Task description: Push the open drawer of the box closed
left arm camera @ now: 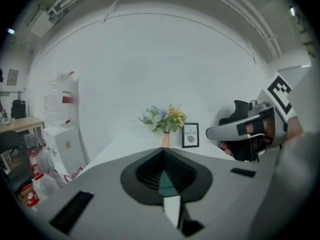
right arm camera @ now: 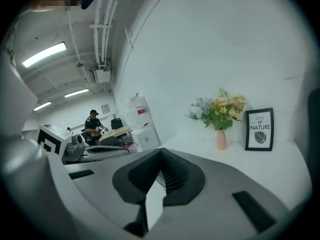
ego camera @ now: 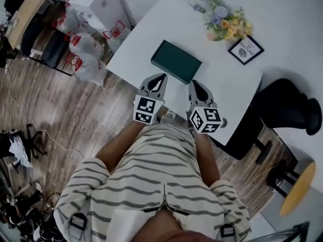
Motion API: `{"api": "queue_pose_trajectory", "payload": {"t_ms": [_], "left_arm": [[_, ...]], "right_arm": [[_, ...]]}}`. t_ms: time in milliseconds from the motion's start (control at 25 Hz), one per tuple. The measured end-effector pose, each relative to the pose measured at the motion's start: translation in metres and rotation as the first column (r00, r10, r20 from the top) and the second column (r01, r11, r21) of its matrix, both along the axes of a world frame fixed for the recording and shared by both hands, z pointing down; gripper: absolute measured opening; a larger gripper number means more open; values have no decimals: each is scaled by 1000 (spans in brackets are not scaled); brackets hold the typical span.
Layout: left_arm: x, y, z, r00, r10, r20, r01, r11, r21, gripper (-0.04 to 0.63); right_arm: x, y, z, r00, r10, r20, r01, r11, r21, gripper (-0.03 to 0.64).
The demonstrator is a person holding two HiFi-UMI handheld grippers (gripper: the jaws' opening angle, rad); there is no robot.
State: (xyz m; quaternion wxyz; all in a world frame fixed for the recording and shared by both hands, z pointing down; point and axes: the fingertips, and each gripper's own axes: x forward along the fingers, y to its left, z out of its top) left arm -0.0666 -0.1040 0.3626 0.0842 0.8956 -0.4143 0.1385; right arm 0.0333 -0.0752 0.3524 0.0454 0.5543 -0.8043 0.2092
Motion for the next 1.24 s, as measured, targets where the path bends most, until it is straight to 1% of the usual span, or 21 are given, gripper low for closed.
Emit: {"api": "queue_pose_trajectory", "payload": {"t_ms": [240,480,760,1240], "left_arm": [[-2,2,-23,1000,8,-15,-7,999,44,2],[-4,0,-31,1000,13,-24,-11,998,69,2],[-2,-8,-39,999,17,-43,-13,996,85,2],[3,-6,-39,998,37,-45,-32,995,97,2]], "right_arm": [[-3,-1,-15,1000,-2,-16,3,998,59,9],[-5,-6,-25,1000,-13,-13,14,995,95,9],[0,-12,-30,1000,21,-13,-20,993,117,9],[4,-12,-30,999,38,-18,-35,990,134,9]]}}
